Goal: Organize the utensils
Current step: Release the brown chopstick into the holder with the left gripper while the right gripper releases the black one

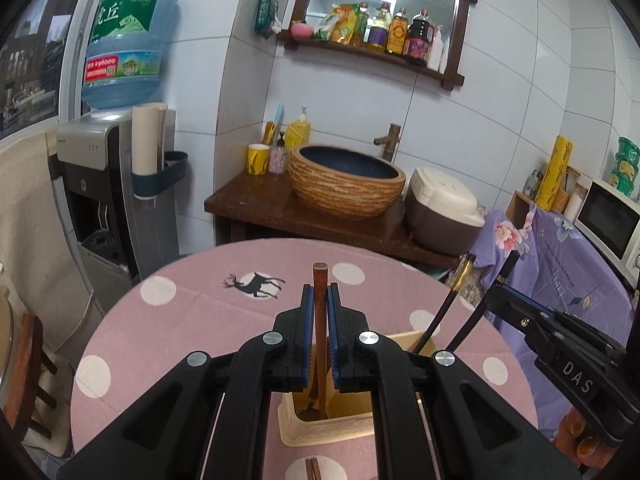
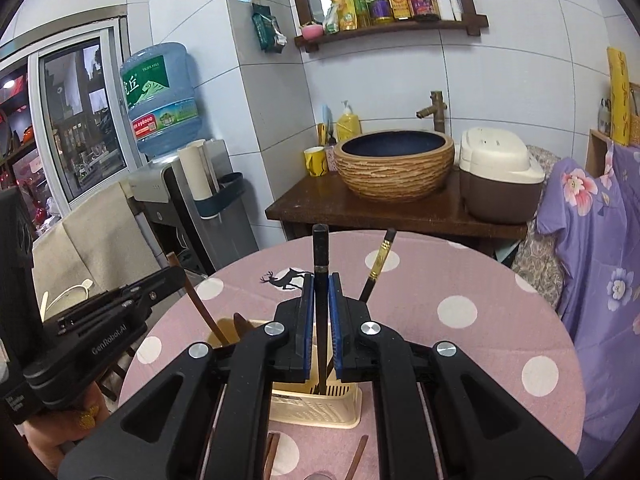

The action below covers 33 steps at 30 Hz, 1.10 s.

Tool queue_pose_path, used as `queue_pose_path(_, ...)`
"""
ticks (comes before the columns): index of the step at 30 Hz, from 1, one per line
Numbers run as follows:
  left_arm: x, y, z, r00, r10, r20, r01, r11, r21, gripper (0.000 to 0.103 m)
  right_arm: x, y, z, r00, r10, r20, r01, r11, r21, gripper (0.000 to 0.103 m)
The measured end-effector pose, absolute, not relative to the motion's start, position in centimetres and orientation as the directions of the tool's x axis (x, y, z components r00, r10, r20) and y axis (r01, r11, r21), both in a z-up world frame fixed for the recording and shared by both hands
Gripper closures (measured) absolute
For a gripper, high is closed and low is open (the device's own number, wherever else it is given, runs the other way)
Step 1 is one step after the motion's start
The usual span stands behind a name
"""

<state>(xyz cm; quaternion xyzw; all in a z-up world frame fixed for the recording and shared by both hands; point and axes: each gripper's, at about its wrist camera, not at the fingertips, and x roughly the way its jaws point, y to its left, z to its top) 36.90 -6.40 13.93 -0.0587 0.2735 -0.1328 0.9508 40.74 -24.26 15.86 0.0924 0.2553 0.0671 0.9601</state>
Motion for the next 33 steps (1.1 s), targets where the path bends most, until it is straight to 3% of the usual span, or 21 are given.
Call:
queue_pose_path(16, 35.7, -5.7, 12.4, 0.799, -0.299, -0.521, 0.229, 0.954, -0.196, 0.097, 39.3, -25.3, 14.8, 0.880, 0.154, -0.449, -0.065, 0.976, 0.208, 0.093)
queue_pose_path(18, 34.9, -5.4, 12.2, 0.799, -0.308, -0.517, 0.235, 0.950, -0.204, 0.087, 38.5, -25.5, 14.6, 0.884, 0.153, -0.442, -0.065, 0.976, 0.209, 0.084)
queue_pose_path(20, 33.7, -4.7, 11.8, 0.801, -0.317, -0.508, 0.234, 0.947, -0.222, 0.044, 37.6, -25.7, 14.3, 0.890, 0.142, -0.432, -0.057, 0.977, 0.205, 0.071)
queue_pose_path(21, 33.2, -4.5, 11.7, 0.808, -0.311, -0.501, 0.227, 0.948, -0.223, 0.038, 37.3, -25.8, 14.2, 0.892, 0.140, -0.430, -0.055, 0.978, 0.203, 0.068)
queue_pose_path(24, 31.4, -4.1, 11.3, 0.829, -0.292, -0.476, 0.224, 0.955, -0.195, 0.034, 36.1, -25.8, 13.5, 0.890, 0.133, -0.435, -0.052, 0.980, 0.193, 0.064)
queue_pose_path(29, 28.5, -4.1, 10.7, 0.862, -0.240, -0.446, 0.216, 0.971, -0.105, 0.009, 33.9, -25.4, 11.9, 0.875, 0.145, -0.462, -0.065, 0.981, 0.184, 0.056)
queue_pose_path(33, 26.9, -3.3, 9.5, 0.861, -0.251, -0.442, 0.215, 0.968, -0.131, 0.006, 32.3, -24.9, 9.9, 0.860, 0.137, -0.491, -0.064, 0.984, 0.163, 0.055)
